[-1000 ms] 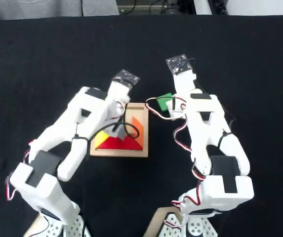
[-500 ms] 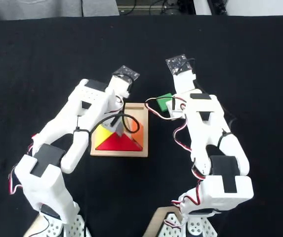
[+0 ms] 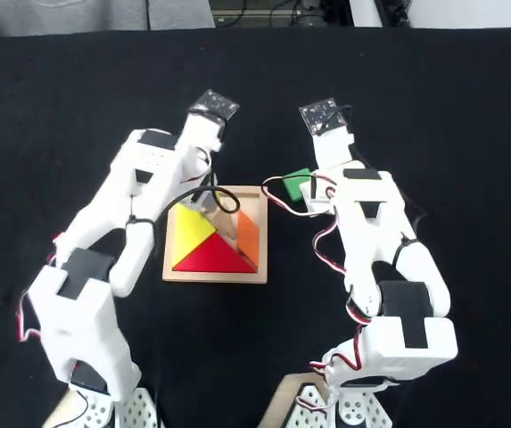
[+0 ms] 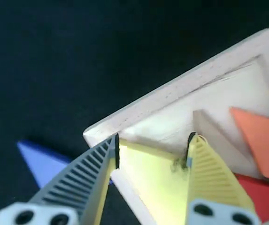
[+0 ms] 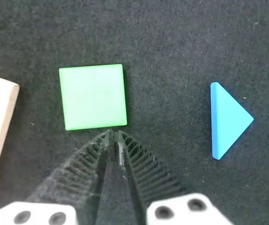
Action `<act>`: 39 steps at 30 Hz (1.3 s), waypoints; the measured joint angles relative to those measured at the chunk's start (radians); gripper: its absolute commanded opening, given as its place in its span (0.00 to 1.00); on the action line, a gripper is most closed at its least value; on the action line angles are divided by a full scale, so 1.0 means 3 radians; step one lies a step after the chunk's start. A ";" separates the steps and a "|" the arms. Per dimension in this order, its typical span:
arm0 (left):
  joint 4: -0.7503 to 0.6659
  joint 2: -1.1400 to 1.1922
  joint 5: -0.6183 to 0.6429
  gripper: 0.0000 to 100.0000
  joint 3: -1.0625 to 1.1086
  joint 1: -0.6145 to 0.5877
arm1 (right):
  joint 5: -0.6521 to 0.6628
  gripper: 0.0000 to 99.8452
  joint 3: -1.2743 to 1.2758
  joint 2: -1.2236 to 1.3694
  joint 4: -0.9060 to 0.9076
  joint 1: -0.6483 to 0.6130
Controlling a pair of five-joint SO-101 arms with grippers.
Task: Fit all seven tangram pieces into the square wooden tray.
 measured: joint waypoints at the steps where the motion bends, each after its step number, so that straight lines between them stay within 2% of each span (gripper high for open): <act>1: -0.0005 0.0051 0.0000 0.24 -0.0020 0.0000 | 0.0000 0.01 0.0000 0.0000 0.0000 0.0000; 17: 0.0133 0.0102 0.0000 0.24 -0.0092 0.0322 | 0.0000 0.01 0.0000 0.0000 0.0000 0.0000; 23: 0.0404 0.0102 0.0000 0.18 -0.0092 0.0322 | 0.0000 0.01 0.0000 0.0000 0.0000 0.0000; 32: 0.0522 0.0102 0.0000 0.18 -0.0240 0.0332 | 0.0000 0.01 0.0000 0.0000 0.0000 0.0000; 39: 0.0522 0.0102 0.0000 0.18 -0.0435 0.0164 | 0.0000 0.01 0.0000 0.0000 -0.0005 0.0000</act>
